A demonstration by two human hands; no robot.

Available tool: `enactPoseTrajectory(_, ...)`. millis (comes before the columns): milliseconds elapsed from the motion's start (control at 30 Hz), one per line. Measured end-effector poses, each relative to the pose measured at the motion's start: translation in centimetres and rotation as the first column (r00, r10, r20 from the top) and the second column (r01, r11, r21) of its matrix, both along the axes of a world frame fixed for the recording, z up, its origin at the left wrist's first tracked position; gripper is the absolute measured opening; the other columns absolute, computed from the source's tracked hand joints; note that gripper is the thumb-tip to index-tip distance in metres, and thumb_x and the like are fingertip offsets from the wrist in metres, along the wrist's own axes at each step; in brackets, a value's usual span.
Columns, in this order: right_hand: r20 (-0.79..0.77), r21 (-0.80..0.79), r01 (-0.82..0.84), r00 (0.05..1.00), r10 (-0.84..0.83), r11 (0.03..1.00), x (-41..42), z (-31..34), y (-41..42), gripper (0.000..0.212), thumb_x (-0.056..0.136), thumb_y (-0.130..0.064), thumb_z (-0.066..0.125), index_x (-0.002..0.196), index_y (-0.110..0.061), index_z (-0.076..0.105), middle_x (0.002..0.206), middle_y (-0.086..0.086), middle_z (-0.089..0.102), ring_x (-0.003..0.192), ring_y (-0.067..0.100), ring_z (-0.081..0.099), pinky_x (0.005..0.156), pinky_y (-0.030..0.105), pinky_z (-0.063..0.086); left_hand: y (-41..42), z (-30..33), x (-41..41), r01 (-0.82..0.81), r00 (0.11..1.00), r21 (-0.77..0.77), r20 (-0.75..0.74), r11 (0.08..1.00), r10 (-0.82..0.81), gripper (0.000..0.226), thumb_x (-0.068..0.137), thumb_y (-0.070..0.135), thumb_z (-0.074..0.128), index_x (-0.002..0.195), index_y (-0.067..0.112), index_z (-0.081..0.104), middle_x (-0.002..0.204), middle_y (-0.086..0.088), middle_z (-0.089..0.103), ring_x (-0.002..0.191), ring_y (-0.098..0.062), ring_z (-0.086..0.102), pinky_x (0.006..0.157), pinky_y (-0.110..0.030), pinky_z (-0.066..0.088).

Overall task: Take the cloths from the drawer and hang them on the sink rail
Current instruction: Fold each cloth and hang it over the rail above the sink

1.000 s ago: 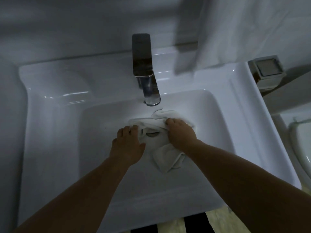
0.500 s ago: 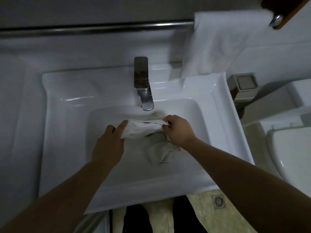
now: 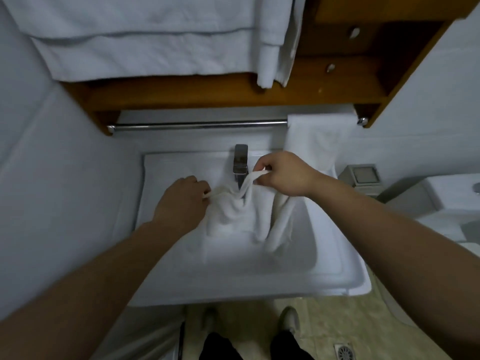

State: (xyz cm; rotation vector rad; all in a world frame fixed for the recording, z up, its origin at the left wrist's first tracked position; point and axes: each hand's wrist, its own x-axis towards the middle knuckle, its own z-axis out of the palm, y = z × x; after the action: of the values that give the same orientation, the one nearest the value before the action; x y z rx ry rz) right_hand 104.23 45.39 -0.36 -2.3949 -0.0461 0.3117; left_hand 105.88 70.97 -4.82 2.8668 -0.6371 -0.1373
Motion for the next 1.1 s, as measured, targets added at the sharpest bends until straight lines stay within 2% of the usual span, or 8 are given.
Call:
enactPoseTrajectory(267, 0.012, 0.056, -0.013, 1.0, 0.012, 0.998, -0.7, 9.2, -0.7, 0.015, 0.074, -0.024, 0.084, 0.084, -0.023, 0.073, 0.085, -0.004, 0.07, 0.078, 0.012, 0.063, 0.067, 0.027, 0.046, 0.8, 6.0, -1.2, -0.129, 0.992, -0.112, -0.032, 0.985, 0.126, 0.015, 0.091, 0.039, 0.065, 0.089, 0.024, 0.067, 0.075, 0.004, 0.064, 0.063, -0.009, 0.056, 0.055, -0.022, 0.038)
enactPoseTrajectory(400, -0.012, 0.11, 0.004, 1.0, -0.002, 0.994, -1.8, 12.1, -2.4, 0.019, 0.075, -0.035, 0.084, 0.086, -0.022, 0.076, 0.092, 0.005, 0.071, 0.086, 0.019, 0.065, 0.074, 0.034, 0.048, 1.4, 8.3, -1.2, -0.071, 0.997, 0.0, -0.043, 0.997, 0.071, 0.018, 0.088, 0.042, 0.067, 0.084, 0.025, 0.066, 0.085, 0.004, 0.061, 0.073, -0.01, 0.052, 0.066, -0.024, 0.038)
enactPoseTrajectory(500, 0.022, 0.141, 0.028, 0.999, -0.031, 0.99, -2.2, 13.1, -2.8, 0.019, 0.081, -0.036, 0.08, 0.086, -0.018, 0.076, 0.086, -0.003, 0.072, 0.084, 0.01, 0.066, 0.074, 0.028, 0.05, 1.1, 10.1, -1.3, -0.068, 0.996, -0.029, -0.057, 0.997, 0.067, 0.02, 0.086, 0.043, 0.07, 0.077, 0.027, 0.062, 0.081, 0.007, 0.057, 0.078, -0.013, 0.056, 0.07, -0.025, 0.039)
enactPoseTrajectory(667, 0.156, -0.044, -0.005, 0.988, 0.012, 0.999, -2.3, 13.9, -1.7, 0.02, 0.09, -0.042, 0.069, 0.088, -0.022, 0.074, 0.073, -0.014, 0.066, 0.069, -0.007, 0.059, 0.058, 0.019, 0.038, -0.7, 12.2, -2.0, -0.018, 1.0, -0.172, 0.004, 0.985, 0.019, 0.02, 0.088, 0.048, 0.065, 0.077, 0.032, 0.06, 0.089, 0.007, 0.055, 0.084, -0.014, 0.055, 0.076, -0.028, 0.04)
enactPoseTrajectory(767, 0.166, -0.129, -0.085, 0.981, 0.106, 0.988, -2.4, 14.1, -0.6, 0.02, 0.093, -0.044, 0.064, 0.088, -0.027, 0.072, 0.079, -0.013, 0.065, 0.075, 0.0, 0.059, 0.062, 0.022, 0.041, -2.0, 12.8, -2.2, 0.002, 1.0, -0.23, 0.026, 0.973, 0.004, 0.02, 0.087, 0.048, 0.066, 0.096, 0.03, 0.065, 0.102, 0.008, 0.059, 0.094, -0.014, 0.057, 0.078, -0.026, 0.039)
enactPoseTrajectory(900, 0.163, -0.231, -0.143, 0.969, 0.183, 0.962, -2.3, 14.4, 0.5, 0.024, 0.095, -0.046, 0.059, 0.09, -0.026, 0.072, 0.083, -0.005, 0.067, 0.08, 0.013, 0.061, 0.068, 0.032, 0.048, -3.9, 13.8, -3.0, 0.01, 0.981, -0.445, -0.17, 0.896, -0.096, 0.075, 0.075, 0.055, 0.074, 0.14, 0.036, 0.042, 0.114, 0.019, 0.049, 0.102, -0.003, 0.052, 0.08, -0.023, 0.044)
enactPoseTrajectory(1033, 0.145, -0.257, -0.2, 0.959, 0.243, 0.946, -2.2, 14.7, 1.2, 0.027, 0.097, -0.043, 0.058, 0.08, -0.026, 0.07, 0.073, -0.004, 0.063, 0.071, 0.013, 0.057, 0.062, 0.032, 0.043, -5.4, 13.4, -3.9, 0.095, 0.947, -0.497, -0.222, 0.862, -0.233, 0.051, 0.078, 0.048, 0.076, 0.122, 0.044, 0.05, 0.095, 0.031, 0.056, 0.085, 0.019, 0.054, 0.06, -0.003, 0.041)
enactPoseTrajectory(1100, 0.139, -0.26, -0.211, 0.958, 0.252, 0.942, -2.2, 14.8, 1.1, 0.034, 0.098, -0.041, 0.058, 0.066, -0.029, 0.062, 0.061, -0.007, 0.056, 0.059, 0.008, 0.05, 0.056, 0.029, 0.037, -5.7, 13.2, -3.6, 0.045, 0.953, -0.505, -0.237, 0.862, -0.189, 0.033, 0.083, 0.043, 0.072, 0.113, 0.036, 0.06, 0.091, 0.024, 0.064, 0.08, 0.012, 0.059, 0.061, -0.005, 0.041)
